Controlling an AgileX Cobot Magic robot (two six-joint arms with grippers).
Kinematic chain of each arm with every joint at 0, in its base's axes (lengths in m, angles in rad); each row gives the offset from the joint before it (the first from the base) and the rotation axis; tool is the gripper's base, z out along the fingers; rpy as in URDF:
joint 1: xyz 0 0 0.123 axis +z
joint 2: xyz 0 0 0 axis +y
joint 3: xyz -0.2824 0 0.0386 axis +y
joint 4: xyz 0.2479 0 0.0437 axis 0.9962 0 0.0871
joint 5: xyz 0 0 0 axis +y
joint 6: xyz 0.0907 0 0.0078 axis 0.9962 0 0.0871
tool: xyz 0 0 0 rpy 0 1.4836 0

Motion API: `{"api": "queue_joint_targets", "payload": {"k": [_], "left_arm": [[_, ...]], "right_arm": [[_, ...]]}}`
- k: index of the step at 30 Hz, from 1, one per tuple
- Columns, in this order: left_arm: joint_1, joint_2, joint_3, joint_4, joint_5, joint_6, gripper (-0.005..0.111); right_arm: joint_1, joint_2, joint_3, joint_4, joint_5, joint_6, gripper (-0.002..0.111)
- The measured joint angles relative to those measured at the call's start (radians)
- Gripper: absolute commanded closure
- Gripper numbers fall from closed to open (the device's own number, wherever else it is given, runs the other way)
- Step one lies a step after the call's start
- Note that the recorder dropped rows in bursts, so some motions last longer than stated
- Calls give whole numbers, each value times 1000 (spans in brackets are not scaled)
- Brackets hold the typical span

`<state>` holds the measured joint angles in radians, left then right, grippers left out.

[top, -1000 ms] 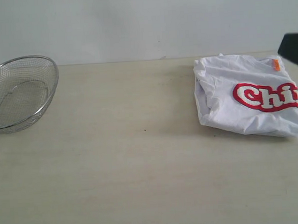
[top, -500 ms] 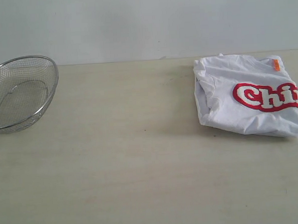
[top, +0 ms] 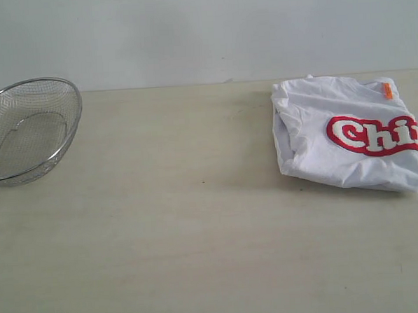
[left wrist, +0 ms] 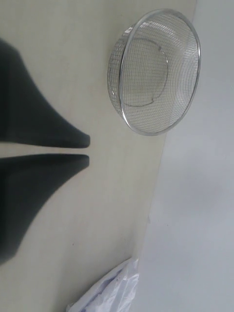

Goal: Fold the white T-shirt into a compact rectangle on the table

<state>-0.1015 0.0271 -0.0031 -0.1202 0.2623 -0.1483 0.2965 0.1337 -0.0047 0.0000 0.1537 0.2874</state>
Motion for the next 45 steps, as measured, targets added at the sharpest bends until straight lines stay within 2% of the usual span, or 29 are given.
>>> {"api": "queue_joint_targets", "payload": {"k": [9, 13, 21, 45], "left_arm": [[0, 0, 0, 0, 0, 0, 102], [0, 0, 0, 0, 0, 0, 102], [0, 0, 0, 0, 0, 0, 102], [0, 0, 0, 0, 0, 0, 102]], "right_arm": [[-220, -66, 2, -5, 115, -37, 108], [-276, -119, 5, -8, 161, -118, 108], [-297, -128, 5, -12, 182, -304, 108], [-297, -128, 5, -10, 184, -312, 108]]}}
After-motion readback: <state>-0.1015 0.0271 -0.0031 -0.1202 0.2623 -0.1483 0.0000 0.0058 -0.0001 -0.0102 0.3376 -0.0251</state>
